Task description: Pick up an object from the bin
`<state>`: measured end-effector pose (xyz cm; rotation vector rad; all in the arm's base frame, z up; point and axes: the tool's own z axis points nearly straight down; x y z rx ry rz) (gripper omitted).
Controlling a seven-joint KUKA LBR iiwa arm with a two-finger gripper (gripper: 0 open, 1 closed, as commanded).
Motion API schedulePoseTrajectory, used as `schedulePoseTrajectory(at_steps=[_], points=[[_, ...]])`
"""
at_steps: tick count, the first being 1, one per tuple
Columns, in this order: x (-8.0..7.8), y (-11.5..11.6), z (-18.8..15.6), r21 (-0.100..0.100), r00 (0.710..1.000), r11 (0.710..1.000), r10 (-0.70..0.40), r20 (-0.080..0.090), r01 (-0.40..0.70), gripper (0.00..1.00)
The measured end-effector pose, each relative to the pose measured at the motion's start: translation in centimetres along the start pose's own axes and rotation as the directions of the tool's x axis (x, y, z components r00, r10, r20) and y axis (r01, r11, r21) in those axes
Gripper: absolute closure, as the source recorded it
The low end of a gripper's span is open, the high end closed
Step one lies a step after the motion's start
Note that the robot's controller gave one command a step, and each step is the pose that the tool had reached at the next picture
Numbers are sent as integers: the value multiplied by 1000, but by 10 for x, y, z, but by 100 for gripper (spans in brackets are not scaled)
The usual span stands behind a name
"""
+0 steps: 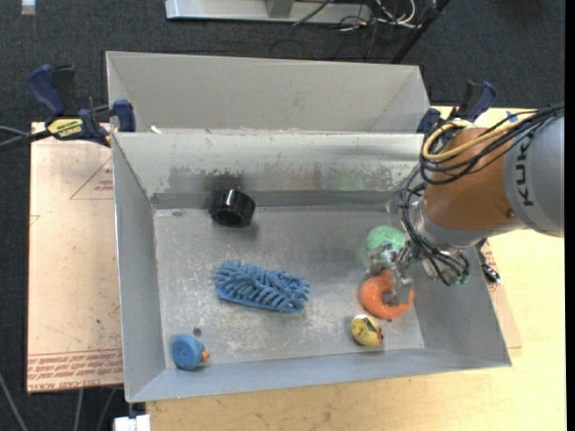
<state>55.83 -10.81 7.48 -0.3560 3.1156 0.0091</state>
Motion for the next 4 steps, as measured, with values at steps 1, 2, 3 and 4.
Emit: schedulePoseTrajectory(at_steps=[1,2,3,4], points=[[0,0,0,0,1000,1000,0,0,0,100],[-27,-3,-93,2,970,970,-242,5,242,100],[-27,-3,-92,1,970,970,-242,4,242,100],[-41,10,-220,3,986,986,-167,11,167,100]])
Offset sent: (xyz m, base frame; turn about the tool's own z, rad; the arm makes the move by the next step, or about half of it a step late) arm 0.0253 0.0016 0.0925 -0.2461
